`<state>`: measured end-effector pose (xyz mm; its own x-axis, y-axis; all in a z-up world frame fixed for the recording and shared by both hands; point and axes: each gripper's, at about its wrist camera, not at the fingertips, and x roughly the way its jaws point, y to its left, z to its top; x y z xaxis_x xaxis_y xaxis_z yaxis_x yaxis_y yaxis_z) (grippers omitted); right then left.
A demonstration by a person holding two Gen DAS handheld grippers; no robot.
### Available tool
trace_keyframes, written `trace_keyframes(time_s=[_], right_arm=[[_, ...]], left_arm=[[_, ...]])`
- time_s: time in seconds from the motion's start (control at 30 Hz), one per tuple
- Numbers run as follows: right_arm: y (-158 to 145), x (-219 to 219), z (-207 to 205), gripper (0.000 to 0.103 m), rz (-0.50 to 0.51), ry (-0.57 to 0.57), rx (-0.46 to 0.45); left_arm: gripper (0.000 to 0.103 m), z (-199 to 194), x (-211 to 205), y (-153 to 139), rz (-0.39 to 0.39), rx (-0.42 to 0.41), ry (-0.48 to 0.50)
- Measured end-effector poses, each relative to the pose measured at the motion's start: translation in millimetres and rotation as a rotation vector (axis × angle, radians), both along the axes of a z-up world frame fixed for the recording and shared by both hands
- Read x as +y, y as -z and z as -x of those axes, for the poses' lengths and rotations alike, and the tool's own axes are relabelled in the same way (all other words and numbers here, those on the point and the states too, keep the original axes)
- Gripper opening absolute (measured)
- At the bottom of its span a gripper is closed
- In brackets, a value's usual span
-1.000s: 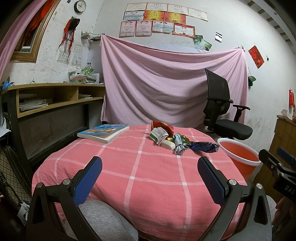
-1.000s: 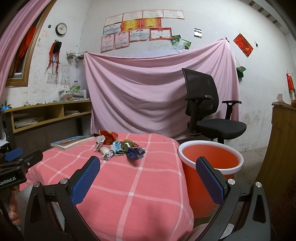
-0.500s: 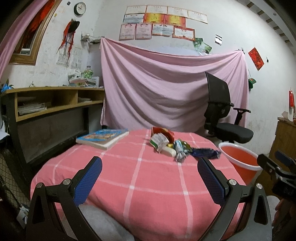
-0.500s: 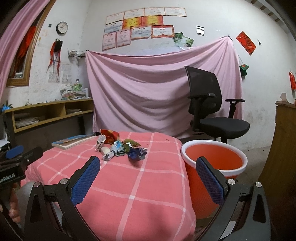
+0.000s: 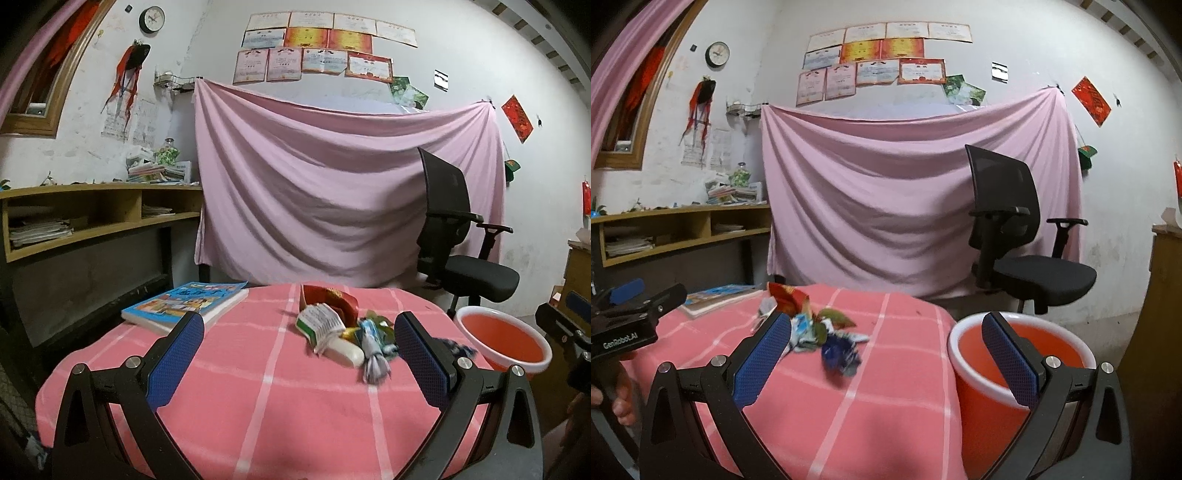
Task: Collect trash
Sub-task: 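Reach the right gripper to the trash pile and grasp the grey wrapped strip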
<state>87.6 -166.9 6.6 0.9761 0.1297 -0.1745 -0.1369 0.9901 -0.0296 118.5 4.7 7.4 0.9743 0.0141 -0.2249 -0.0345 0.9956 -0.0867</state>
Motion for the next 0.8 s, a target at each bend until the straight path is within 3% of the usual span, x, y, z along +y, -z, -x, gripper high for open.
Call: trace_keyframes(time_s=[0.2,0.6,0.7,0.8], right_arm=[[-9.6,2.7,-43.1,0.103,0.024,-0.004,-0.016],[-15.0,10.8,-122.6,0.103,0.001,-0.095,0.092],[-9.9,15.3,-127.7,0.102,0.001,-0.135,0.138],[-4.2,19.4,-133.6,0.088,0.013,-0.154,0.192]], left_arm=[[0.101,-43.5,3.7,-3.5,-0.001,0.013,0.017],[0.1,-115.2,8.0,4.5,-0.01,0.146,0.103],[0.093,-126.8,6.5,11.5,0.001,0.208,0.138],[0.082,-139.8,2.2,17.4,0.001,0.268,0.17]])
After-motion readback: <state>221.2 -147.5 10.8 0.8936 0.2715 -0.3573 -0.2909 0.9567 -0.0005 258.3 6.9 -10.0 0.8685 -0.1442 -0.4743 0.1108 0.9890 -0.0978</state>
